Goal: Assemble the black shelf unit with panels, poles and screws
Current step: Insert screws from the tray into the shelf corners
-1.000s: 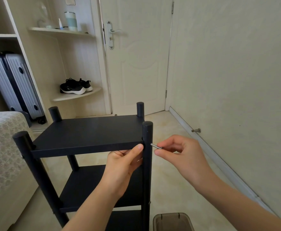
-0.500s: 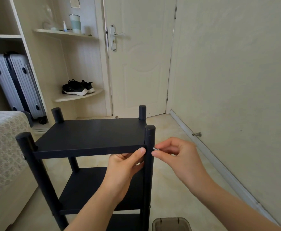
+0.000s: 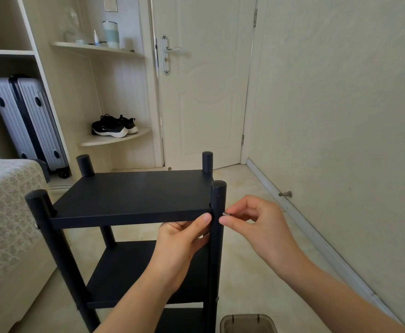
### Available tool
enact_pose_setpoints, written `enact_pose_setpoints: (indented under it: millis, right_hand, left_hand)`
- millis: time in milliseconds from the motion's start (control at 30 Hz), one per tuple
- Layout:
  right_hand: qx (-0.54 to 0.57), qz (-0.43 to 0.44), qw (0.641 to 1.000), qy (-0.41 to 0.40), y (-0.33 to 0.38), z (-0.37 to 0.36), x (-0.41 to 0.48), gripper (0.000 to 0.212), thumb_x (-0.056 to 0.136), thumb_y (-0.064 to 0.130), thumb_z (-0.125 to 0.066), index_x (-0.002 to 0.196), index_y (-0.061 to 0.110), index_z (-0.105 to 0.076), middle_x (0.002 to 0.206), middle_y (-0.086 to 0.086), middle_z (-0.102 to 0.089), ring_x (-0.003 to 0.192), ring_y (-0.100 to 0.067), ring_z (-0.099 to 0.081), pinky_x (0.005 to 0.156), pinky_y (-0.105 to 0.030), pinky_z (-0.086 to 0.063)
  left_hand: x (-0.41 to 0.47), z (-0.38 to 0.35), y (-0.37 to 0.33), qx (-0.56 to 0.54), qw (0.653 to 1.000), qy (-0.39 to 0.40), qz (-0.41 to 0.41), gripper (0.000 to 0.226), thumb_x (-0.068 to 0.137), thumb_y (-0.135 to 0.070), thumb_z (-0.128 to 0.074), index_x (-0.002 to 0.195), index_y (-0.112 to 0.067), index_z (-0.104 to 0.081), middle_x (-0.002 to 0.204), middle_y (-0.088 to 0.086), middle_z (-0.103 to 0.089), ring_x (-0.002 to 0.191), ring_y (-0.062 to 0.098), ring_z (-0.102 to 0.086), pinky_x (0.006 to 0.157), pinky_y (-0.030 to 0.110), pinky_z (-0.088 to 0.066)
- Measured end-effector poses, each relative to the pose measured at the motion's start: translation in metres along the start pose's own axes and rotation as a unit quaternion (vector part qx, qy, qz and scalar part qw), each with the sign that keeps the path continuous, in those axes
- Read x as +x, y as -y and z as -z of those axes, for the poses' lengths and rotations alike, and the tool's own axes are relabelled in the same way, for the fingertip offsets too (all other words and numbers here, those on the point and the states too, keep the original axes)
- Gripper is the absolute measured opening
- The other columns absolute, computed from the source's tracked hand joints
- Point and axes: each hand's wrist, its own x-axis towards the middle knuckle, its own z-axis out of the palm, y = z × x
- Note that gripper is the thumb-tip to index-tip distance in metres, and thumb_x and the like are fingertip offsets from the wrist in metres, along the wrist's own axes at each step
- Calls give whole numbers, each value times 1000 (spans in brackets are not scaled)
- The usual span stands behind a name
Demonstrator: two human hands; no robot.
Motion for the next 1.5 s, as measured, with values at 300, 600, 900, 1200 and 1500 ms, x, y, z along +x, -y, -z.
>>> enact_pose_setpoints:
  millis: [300,600,900,1200,1500]
  right_hand:
    - [-38,-2,999,-5,-2,-1,0,18,75,26,-83,75,29,-65,71,11,-67,71,1,-62,63,-10,-46]
    - [-26,-4,1000,13,-1,7,0,7,82,24,-77,83,30,-74,81,21,-72,81,4,-66,68,-3,-46]
    - [-25,7,1000,17,0,4,1,8,82,24,-77,81,29,-72,80,19,-72,79,4,-66,68,-5,-46]
    - [-19,-13,1000,8,-1,2,5,12,79,28,-80,84,30,-69,80,20,-69,76,4,-63,65,-4,-43]
    - [210,-138,942,221,-5,11,27,43,81,16,-78,117,38,-67,118,1,-71,114,-16,-65,101,-42,-49]
  left_hand:
    - [0,0,0,-2,1000,-4,1,28,82,-27,-73,101,-6,-78,109,17,-74,106,26,-72,75,22,-58]
    - [0,0,-1,-11,1000,19,-14,27,87,-24,-69,106,-7,-77,113,16,-74,109,26,-70,78,22,-57]
    - [0,1,0,-4,1000,24,-15,24,86,-27,-71,103,-11,-78,113,15,-74,110,26,-70,79,23,-57]
    - [-1,-1,0,2,1000,-8,-3,21,81,-29,-74,97,-15,-79,108,13,-75,105,24,-72,73,21,-58]
    - [-13,-11,-7,77,996,-51,14,19,90,-27,-68,107,-21,-73,104,-5,-77,100,8,-72,71,17,-56]
